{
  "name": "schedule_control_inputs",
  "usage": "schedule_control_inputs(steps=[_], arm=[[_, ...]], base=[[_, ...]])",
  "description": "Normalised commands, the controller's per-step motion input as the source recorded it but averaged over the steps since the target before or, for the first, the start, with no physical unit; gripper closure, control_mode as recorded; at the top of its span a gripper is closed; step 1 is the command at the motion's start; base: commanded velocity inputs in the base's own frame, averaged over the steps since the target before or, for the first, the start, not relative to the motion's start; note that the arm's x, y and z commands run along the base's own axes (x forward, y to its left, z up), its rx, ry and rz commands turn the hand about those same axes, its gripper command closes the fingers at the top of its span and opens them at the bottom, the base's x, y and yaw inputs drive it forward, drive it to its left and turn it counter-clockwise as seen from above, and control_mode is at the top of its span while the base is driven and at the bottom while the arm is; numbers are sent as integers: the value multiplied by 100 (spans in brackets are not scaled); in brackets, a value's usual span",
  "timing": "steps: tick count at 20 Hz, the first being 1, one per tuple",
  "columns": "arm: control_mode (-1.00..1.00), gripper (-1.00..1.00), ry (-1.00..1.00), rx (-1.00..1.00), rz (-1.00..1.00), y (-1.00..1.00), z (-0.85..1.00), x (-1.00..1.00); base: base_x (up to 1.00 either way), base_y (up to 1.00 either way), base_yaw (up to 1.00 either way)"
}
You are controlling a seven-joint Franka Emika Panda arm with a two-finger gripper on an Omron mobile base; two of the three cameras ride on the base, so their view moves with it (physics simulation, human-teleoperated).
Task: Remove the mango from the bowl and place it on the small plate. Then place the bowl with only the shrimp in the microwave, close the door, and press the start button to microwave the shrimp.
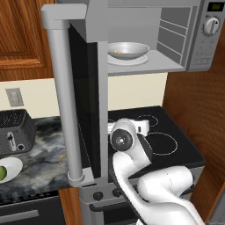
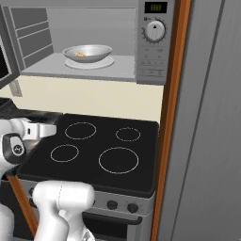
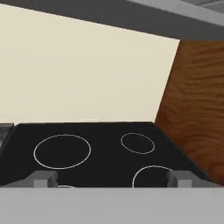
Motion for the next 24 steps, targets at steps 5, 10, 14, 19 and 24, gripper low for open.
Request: schedule_control_inputs(steps=[5,10,14,19,24], arm=[[-100,-100,-6,-27,-14,-1,-45,-24],[-100,-100,-23,-18,-9,-1,-21,-70],[-100,-100,-28,-25,-8,51,12,-66],[-100,-100,-28,-27,-9,85,32,-53],[-100,-100,-29,-27,-19,87,71,-38]], base=[[0,0,0],[0,0,0],[0,0,0],[0,0,0],[0,0,0]])
